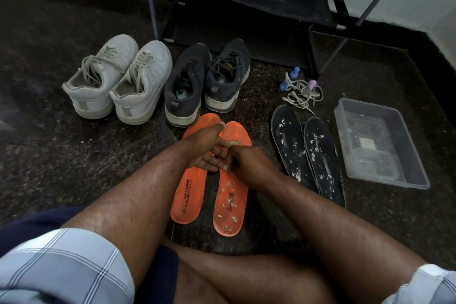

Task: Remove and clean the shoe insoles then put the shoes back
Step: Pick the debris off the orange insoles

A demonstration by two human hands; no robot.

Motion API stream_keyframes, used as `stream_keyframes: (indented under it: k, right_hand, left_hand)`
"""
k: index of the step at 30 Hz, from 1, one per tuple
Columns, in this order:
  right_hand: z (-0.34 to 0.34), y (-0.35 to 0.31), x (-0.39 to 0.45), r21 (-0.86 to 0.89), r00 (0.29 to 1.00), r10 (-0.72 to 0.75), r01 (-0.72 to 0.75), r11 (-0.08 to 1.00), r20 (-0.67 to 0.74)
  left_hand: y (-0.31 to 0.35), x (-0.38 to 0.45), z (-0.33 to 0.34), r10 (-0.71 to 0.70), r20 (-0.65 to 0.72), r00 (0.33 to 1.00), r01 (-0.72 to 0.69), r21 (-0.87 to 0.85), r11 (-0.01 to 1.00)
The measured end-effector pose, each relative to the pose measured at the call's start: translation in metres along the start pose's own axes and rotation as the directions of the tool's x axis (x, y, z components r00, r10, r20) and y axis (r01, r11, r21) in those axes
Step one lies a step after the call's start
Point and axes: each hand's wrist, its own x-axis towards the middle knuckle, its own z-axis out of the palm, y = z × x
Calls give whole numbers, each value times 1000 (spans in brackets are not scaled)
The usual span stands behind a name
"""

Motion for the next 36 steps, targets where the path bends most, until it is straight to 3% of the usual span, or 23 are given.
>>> stream_keyframes:
  k: [2,7,11,14,22,26,30,34,36]
  right_hand:
    - [2,-1,0,-42,1000,-15,15,999,9]
    - [0,0,-4,-5,977,-48,50,999,208]
    - [-21,17,1,190,998,70,-69,979,2]
    - [-26,31,2,251,988,136,-114,961,-73]
    - [-6,37,16,18,993,8,-5,1000,-118]
    - [-2,33,16,-75,997,-33,28,997,-75]
    - [-3,31,17,-107,999,-19,15,994,-38]
    - [-6,24,12,-120,990,-92,105,987,107]
    - [-7,27,12,-139,993,-85,96,986,79]
  left_hand:
    - [0,-1,1,1,-1,1000,-1,0,1000]
    - [1,-1,1,-13,-2,1000,13,4,1000]
    - [1,0,1,-3,-12,1000,3,13,1000]
    - [1,1,2,16,-30,999,-15,23,1000]
    - [6,3,0,84,-84,993,-83,16,996]
    - [1,4,1,-7,-26,1000,10,104,995]
    - [1,2,1,-21,-13,1000,22,115,993]
    - [1,0,1,-27,2,1000,26,104,994]
    - [0,1,1,-29,-1,1000,29,103,994]
